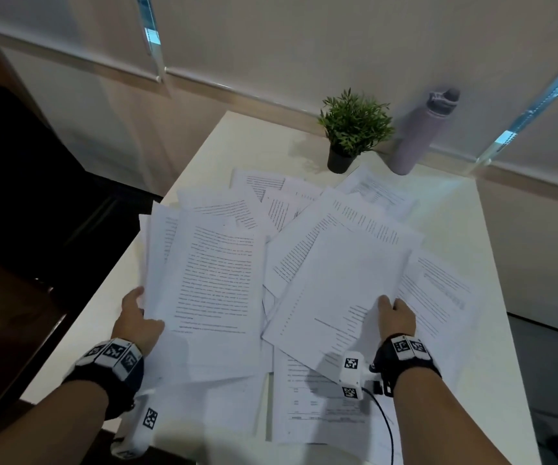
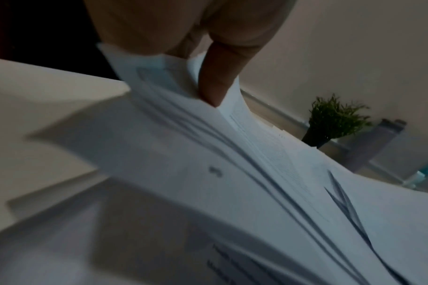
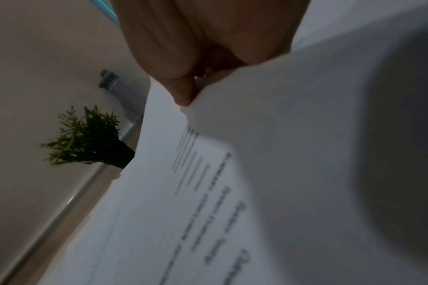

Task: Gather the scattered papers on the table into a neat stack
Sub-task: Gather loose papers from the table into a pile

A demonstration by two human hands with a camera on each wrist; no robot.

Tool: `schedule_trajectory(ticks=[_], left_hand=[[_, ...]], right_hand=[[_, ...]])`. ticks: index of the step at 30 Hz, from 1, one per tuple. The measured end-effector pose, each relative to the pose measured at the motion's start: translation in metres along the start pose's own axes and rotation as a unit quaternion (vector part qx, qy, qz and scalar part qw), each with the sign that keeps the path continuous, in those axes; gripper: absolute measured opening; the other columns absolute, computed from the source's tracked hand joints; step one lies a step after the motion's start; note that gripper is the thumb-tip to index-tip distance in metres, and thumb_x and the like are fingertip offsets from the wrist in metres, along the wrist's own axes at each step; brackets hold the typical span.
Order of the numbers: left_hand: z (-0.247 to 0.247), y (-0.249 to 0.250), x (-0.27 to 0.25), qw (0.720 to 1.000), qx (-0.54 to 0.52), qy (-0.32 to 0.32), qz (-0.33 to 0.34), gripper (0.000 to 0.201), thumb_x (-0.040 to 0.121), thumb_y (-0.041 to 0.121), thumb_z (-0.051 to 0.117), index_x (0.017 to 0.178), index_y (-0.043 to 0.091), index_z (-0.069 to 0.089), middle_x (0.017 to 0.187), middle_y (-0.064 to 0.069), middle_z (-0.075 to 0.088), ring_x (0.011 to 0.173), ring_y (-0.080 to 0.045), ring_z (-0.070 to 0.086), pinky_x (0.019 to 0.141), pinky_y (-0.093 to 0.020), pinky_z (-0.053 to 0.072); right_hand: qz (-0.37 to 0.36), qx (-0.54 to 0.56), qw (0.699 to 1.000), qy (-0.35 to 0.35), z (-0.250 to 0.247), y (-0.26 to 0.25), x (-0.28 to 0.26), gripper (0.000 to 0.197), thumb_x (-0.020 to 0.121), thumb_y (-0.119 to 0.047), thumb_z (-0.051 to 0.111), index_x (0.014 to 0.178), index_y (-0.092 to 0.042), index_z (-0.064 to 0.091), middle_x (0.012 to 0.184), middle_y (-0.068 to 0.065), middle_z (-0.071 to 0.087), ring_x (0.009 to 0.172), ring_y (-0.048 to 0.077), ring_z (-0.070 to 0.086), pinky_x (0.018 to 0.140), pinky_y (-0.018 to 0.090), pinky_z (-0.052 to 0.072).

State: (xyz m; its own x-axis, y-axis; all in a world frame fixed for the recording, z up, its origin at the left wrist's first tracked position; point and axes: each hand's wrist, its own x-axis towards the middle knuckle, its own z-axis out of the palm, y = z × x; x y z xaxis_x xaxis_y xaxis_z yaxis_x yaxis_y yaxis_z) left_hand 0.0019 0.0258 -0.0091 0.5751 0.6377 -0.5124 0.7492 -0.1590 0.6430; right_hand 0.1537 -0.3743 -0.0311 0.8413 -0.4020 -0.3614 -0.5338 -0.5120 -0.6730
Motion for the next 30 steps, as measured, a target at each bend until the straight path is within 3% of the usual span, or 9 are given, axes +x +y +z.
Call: schedule_trajectory(ticks=[2,5,7,9,14,19,23,27,30], left_hand=[[-0.004,-0.009,0.004,0.998,0.030,-0.058,-0.004,0.057,0.083,0.000,0.056,0.137,0.009,0.039,0.128,-0.021,0.056,0.109,-0.038,0.056,0.097,-0.045,0.045],[-0.007,-0.018,-0.001,0.993,0.052,-0.108,-0.014,0.045,0.087,0.008,0.057,0.130,0.005,0.045,0.125,-0.020,0.058,0.106,-0.037,0.058,0.097,-0.050,0.047],[-0.005,-0.019,-0.009,0.992,0.091,-0.083,0.010,0.043,0.087,0.008,0.057,0.128,0.004,0.044,0.124,-0.020,0.058,0.107,-0.036,0.057,0.095,-0.041,0.046],[-0.002,-0.017,-0.016,0.989,0.128,-0.054,0.041,0.044,0.088,0.006,0.052,0.130,0.004,0.042,0.126,-0.020,0.055,0.111,-0.037,0.055,0.093,-0.038,0.042],[0.002,-0.004,-0.029,0.990,0.118,-0.025,0.078,0.043,0.089,0.001,0.047,0.131,0.006,0.042,0.126,-0.020,0.056,0.113,-0.036,0.054,0.097,-0.039,0.041],[-0.007,-0.006,-0.035,0.989,0.117,-0.030,0.088,0.039,0.087,-0.001,0.049,0.126,0.004,0.049,0.123,-0.019,0.059,0.107,-0.033,0.056,0.090,-0.032,0.041],[-0.018,-0.018,-0.035,0.993,0.103,-0.031,0.056,0.039,0.085,-0.002,0.049,0.124,0.004,0.051,0.116,-0.019,0.061,0.093,-0.028,0.053,0.082,-0.030,0.039],[-0.017,-0.031,-0.035,0.992,0.073,-0.098,0.024,0.042,0.084,-0.001,0.049,0.125,0.007,0.048,0.111,-0.013,0.059,0.093,-0.027,0.055,0.082,-0.031,0.045],[-0.010,-0.035,-0.041,0.994,0.006,-0.105,-0.009,0.045,0.088,0.020,0.058,0.130,0.010,0.044,0.125,-0.015,0.058,0.101,-0.030,0.058,0.084,-0.036,0.048]], right_hand=[[-0.005,-0.036,0.999,0.032,-0.012,0.011,-0.004,0.034,0.095,-0.027,0.044,0.080,0.002,0.050,0.081,0.022,0.053,0.074,0.032,0.050,0.069,0.035,0.038],[-0.005,-0.077,0.995,0.066,-0.035,0.028,-0.010,0.035,0.095,-0.024,0.045,0.075,0.004,0.052,0.079,0.024,0.055,0.064,0.030,0.049,0.062,0.031,0.037],[-0.016,-0.073,0.995,0.073,-0.043,0.036,-0.014,0.034,0.096,-0.023,0.045,0.075,0.003,0.052,0.083,0.022,0.056,0.066,0.027,0.049,0.065,0.031,0.040],[-0.038,-0.052,0.996,0.066,-0.041,0.036,-0.024,0.030,0.097,-0.023,0.044,0.077,-0.001,0.048,0.088,0.014,0.051,0.078,0.024,0.047,0.073,0.032,0.040],[-0.076,0.040,0.996,0.000,-0.013,0.013,-0.055,0.034,0.097,-0.022,0.043,0.065,-0.015,0.033,0.067,0.006,0.042,0.064,0.020,0.041,0.055,0.027,0.030],[-0.103,0.043,0.994,0.005,-0.001,-0.004,-0.066,0.031,0.095,-0.020,0.044,0.066,-0.016,0.037,0.068,0.005,0.045,0.072,0.024,0.045,0.064,0.029,0.034],[-0.141,0.062,0.988,-0.029,-0.007,-0.025,-0.073,0.032,0.094,-0.019,0.047,0.063,-0.018,0.039,0.065,0.003,0.044,0.069,0.023,0.043,0.061,0.030,0.033],[-0.133,0.074,0.983,-0.102,0.018,-0.045,-0.093,0.018,0.094,-0.016,0.047,0.086,-0.003,0.057,0.084,0.012,0.057,0.079,0.024,0.052,0.072,0.029,0.040],[-0.129,0.048,0.978,-0.156,0.053,-0.046,-0.116,0.019,0.095,-0.011,0.043,0.098,0.001,0.058,0.091,0.013,0.058,0.086,0.024,0.053,0.076,0.029,0.041]])
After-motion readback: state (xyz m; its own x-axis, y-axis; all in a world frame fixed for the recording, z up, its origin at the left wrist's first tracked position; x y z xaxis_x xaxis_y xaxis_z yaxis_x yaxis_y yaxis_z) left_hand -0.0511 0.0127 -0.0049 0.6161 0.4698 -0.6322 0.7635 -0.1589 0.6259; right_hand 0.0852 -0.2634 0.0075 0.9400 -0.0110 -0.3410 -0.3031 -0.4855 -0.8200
